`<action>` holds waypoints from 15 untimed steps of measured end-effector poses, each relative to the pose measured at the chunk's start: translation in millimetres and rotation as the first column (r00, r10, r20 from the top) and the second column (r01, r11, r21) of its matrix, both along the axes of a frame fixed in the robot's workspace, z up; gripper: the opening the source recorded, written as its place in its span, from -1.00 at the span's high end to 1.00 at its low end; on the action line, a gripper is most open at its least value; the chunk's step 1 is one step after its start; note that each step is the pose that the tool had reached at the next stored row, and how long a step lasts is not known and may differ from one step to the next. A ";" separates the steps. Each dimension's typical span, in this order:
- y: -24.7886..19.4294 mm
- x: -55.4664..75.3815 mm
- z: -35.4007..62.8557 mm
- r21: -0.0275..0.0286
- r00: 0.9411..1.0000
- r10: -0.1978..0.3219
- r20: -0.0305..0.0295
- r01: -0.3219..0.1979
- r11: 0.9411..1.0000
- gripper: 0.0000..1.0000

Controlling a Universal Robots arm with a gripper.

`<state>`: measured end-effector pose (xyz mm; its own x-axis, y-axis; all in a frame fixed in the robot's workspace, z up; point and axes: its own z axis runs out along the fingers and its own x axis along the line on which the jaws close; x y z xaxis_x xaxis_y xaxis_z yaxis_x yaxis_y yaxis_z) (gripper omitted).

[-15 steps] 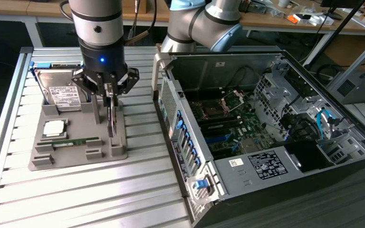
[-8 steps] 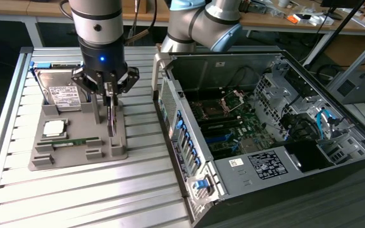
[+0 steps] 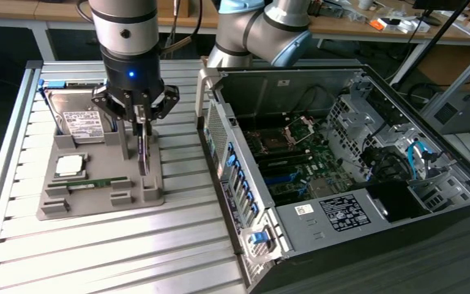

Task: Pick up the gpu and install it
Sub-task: 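Pick up the gpu and move the gpu toward the slot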

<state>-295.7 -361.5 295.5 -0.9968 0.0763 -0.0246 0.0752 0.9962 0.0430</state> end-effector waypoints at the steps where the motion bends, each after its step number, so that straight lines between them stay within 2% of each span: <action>1: 0.0 0.0 0.3 0.000 1.000 0.000 0.000 0.000 1.000 0.47; 15: 0.0 0.0 5.0 0.000 1.000 0.000 0.000 0.000 1.000 0.47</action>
<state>-295.8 -361.5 300.5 -0.9968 0.0763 -0.0246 0.0752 0.9962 0.0430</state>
